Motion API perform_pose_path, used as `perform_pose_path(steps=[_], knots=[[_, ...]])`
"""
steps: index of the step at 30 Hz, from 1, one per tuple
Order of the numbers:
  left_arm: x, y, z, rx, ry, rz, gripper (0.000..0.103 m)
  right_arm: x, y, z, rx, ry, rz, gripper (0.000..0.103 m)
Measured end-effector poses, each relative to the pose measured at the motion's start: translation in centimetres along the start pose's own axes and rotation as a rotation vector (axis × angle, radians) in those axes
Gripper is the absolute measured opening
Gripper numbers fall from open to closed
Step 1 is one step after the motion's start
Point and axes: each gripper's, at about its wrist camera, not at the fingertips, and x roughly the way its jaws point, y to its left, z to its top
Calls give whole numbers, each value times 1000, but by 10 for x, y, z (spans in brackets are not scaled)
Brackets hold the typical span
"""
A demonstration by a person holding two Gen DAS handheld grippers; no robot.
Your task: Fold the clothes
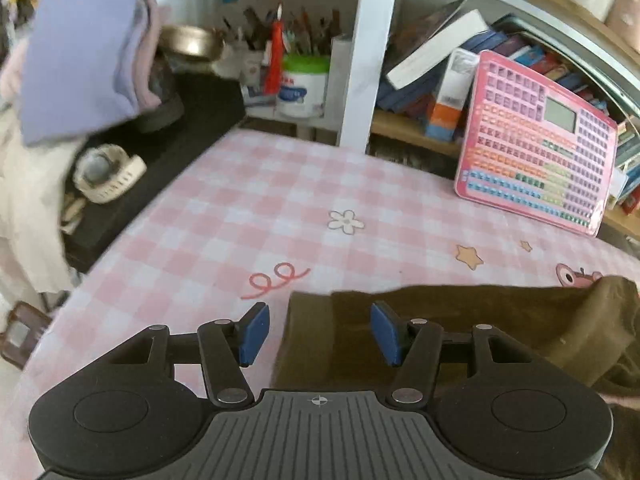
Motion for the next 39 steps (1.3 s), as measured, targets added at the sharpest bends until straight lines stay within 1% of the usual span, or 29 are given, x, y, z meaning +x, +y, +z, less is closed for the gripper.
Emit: perform_pose_path(steps=[3,4,7,10,11,13,17,18,19,21,22,23,24,25,27,28,30,32,34,35,36,37,39], knots=[[20,11,6,9,43,-76,54,1,2,2,54,5,-28,22],[27,14,8,13,60,-84,52,2,3,3,71,6,-36,22],[40,23,12,-15,91,-120,46,2,0,5,149,5,-43,21],[45,29,13,-54,118,-172,36,2,-4,8,227,-6,-41,20],[45,30,13,-66,126,-188,36,3,-4,8,240,-8,-44,20],[47,33,12,-91,144,-219,31,5,-3,9,250,-9,-57,19],[49,38,12,-141,178,-282,30,7,4,11,229,-9,-91,19],[54,38,11,-151,188,-283,29,8,6,11,215,-7,-100,17],[57,40,10,-182,184,-297,23,9,8,11,196,-4,-108,16],[63,43,9,-247,173,-326,8,10,12,12,158,3,-113,14],[66,45,9,-279,167,-340,6,9,13,12,134,0,-121,8],[63,48,9,-316,132,-343,6,8,14,13,107,-11,-139,8],[57,51,9,-348,81,-337,6,7,14,15,79,-23,-156,7],[50,60,8,-400,23,-317,6,6,14,16,51,-35,-174,7],[38,77,5,-507,-95,-273,5,1,12,19,-5,-97,-235,6],[41,78,5,-495,-78,-276,5,1,8,21,1,-109,-236,6],[48,78,6,-462,-34,-285,6,10,4,22,0,-69,-225,6],[52,72,6,-415,-1,-260,10,19,3,22,-15,-30,-218,7],[55,66,6,-368,32,-233,15,21,4,21,-18,-30,-218,10],[52,67,5,-372,36,-225,15,20,5,22,-23,-24,-218,14],[45,67,3,-365,29,-226,15,18,5,23,-30,-26,-213,23],[38,66,2,-358,22,-228,15,14,4,26,-38,-39,-203,29],[22,62,-2,-328,9,-230,15,8,2,34,-53,-67,-183,29]])
